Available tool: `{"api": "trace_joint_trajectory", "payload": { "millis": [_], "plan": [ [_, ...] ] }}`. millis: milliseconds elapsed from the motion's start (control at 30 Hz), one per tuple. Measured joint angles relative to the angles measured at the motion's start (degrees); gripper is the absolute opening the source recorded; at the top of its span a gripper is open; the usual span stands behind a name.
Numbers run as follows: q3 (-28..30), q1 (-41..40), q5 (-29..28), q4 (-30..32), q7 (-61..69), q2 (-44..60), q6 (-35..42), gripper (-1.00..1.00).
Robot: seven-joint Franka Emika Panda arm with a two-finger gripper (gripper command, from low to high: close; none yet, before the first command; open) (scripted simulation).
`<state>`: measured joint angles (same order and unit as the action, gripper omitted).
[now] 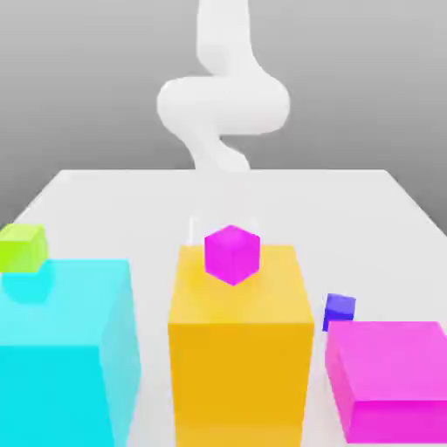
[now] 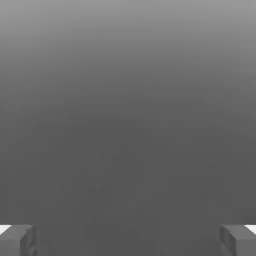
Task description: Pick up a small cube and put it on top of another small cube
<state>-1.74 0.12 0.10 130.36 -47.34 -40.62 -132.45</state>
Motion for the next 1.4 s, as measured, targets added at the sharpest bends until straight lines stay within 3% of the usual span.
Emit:
{"api": "trace_joint_trajectory", "payload": {
  "millis": [300,600,1133,1267,1300,1400],
  "plan": [
    [-7.01,0.59,-1.39,-5.15,-6.77,18.86,-2.48,0.0],
    [-12.98,3.3,-6.44,-10.23,-16.01,37.7,-4.81,0.0],
    [-13.99,15.91,-13.67,-19.31,-31.09,71.23,-8.81,0.0],
    [-12.08,18.27,-15.67,-21.46,-33.09,79.48,-13.6,0.0],
    [-11.71,18.59,-16.05,-21.78,-33.36,80.76,-14.51,-1.0],
    [-11.71,18.59,-15.98,-21.78,-33.31,80.76,-14.55,-1.0]
  ]
}}
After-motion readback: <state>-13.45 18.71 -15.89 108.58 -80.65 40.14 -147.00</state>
